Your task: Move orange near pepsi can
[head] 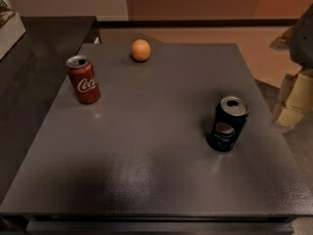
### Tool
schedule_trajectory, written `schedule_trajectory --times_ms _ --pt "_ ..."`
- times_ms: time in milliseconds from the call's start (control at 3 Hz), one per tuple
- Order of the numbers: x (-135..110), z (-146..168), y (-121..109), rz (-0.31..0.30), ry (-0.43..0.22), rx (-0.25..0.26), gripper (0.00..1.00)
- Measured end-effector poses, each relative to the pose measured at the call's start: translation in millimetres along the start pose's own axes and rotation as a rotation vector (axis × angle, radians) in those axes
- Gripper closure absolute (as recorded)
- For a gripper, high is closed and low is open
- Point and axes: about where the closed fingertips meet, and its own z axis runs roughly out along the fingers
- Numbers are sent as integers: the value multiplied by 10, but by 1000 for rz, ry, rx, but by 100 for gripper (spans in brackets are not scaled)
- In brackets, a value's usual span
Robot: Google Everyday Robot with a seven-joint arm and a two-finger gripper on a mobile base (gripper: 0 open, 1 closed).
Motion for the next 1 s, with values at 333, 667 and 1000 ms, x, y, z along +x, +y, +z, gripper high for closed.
schedule_trajectory --times_ms 333,667,1000 --pt "-11 -9 -10 -1 -6 5 0" --pt "-100 40 -149 4 -66 -5 0" --pt "-378 232 -475 3 -163 -22 0"
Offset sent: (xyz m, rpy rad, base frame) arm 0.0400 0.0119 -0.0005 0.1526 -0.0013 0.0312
